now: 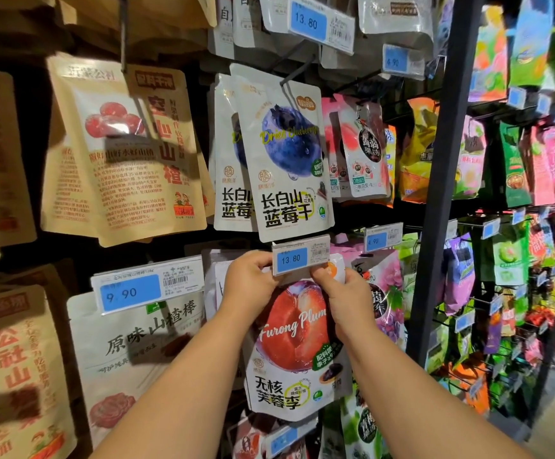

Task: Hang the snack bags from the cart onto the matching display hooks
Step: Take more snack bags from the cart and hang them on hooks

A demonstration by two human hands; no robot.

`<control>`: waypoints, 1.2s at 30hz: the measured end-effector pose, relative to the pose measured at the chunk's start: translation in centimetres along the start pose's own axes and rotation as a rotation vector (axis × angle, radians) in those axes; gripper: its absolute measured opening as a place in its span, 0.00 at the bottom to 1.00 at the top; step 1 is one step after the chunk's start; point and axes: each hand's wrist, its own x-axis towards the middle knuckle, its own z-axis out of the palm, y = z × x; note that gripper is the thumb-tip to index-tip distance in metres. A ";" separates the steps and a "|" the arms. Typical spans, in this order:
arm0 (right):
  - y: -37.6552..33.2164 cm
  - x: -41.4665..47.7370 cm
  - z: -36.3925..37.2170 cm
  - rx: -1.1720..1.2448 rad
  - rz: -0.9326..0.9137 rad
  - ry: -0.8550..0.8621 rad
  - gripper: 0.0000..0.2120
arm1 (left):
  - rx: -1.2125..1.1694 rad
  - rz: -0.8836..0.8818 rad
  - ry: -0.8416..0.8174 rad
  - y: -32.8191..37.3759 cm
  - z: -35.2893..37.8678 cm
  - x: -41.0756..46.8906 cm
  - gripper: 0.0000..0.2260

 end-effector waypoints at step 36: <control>3.1 -2.5 0.1 -0.135 0.028 -0.038 0.19 | 0.171 0.145 0.290 -2.9 0.3 -2.0 0.16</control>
